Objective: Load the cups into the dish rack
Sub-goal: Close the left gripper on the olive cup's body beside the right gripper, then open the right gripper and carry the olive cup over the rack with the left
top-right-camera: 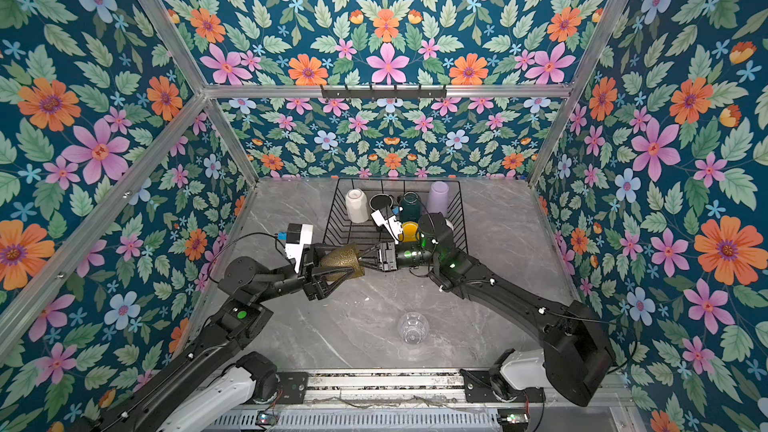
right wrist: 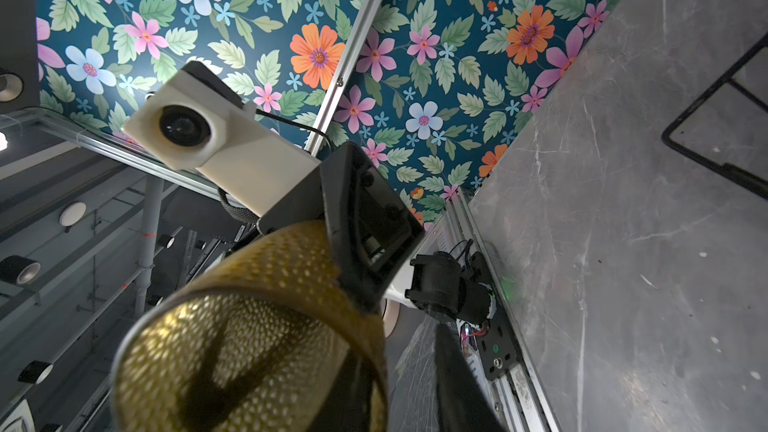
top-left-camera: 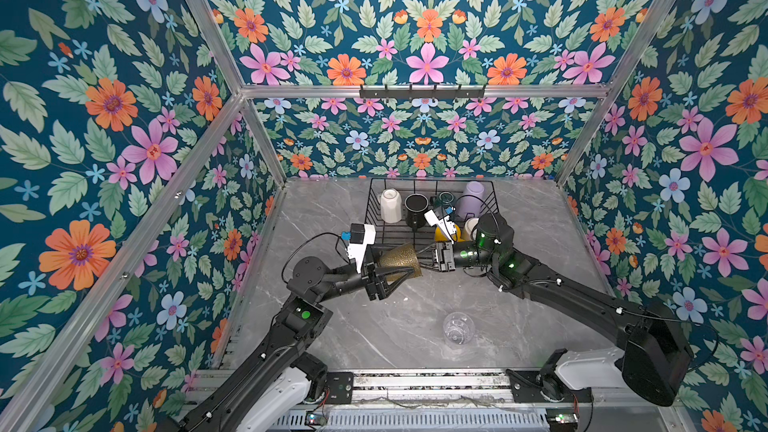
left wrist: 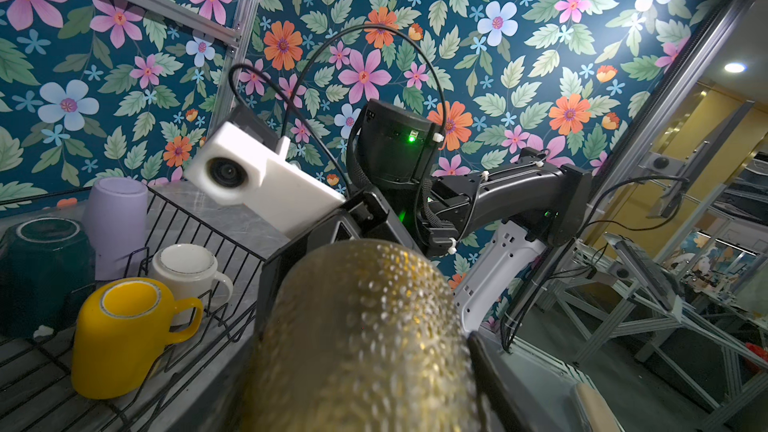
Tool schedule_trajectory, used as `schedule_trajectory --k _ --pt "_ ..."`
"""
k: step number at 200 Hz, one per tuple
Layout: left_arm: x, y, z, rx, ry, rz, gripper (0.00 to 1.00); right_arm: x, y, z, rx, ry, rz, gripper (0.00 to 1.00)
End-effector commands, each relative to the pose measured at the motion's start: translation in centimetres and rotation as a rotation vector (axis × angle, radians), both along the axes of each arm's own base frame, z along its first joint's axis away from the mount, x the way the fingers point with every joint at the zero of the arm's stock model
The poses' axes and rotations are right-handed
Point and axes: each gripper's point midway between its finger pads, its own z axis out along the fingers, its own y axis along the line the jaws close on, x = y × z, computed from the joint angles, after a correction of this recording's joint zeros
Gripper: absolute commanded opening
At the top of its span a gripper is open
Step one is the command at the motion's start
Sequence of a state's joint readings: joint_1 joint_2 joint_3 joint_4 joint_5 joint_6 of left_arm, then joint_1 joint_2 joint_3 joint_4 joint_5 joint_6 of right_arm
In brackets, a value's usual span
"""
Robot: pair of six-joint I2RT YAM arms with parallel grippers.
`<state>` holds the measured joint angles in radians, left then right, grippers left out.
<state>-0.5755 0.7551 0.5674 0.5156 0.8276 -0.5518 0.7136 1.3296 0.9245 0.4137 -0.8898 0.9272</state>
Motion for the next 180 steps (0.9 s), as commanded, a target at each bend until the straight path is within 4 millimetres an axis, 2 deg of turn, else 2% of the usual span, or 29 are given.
schedule_trajectory --k 1,26,45,73,94,135,180 --pt "-0.3 0.2 0.9 -0.015 -0.045 0.006 0.0 0.6 -0.8 -0.1 -0.032 -0.046 -0.073 0.49" --pt "-0.4 0.4 1.0 -0.015 -0.045 0.01 0.0 1.7 -3.0 -0.3 -0.086 -0.097 -0.201 0.64" --pt "-0.4 0.4 1.1 -0.016 -0.041 0.013 0.0 2.9 -5.3 -1.1 -0.141 -0.111 -0.319 0.79" --pt "-0.4 0.5 1.1 -0.018 -0.045 0.019 0.0 4.1 -8.6 -1.4 -0.165 -0.12 -0.454 0.91" --pt "-0.3 0.5 1.2 -0.017 -0.042 0.021 0.0 4.0 -9.8 -1.5 -0.192 -0.14 -0.491 0.94" --pt "0.6 0.4 0.8 0.01 -0.013 0.054 0.0 4.1 -10.3 -2.0 -0.22 -0.138 -0.515 0.97" --pt "5.2 1.7 -0.9 0.23 0.109 0.308 0.0 4.3 -10.9 -2.4 -0.252 -0.14 -0.546 0.98"
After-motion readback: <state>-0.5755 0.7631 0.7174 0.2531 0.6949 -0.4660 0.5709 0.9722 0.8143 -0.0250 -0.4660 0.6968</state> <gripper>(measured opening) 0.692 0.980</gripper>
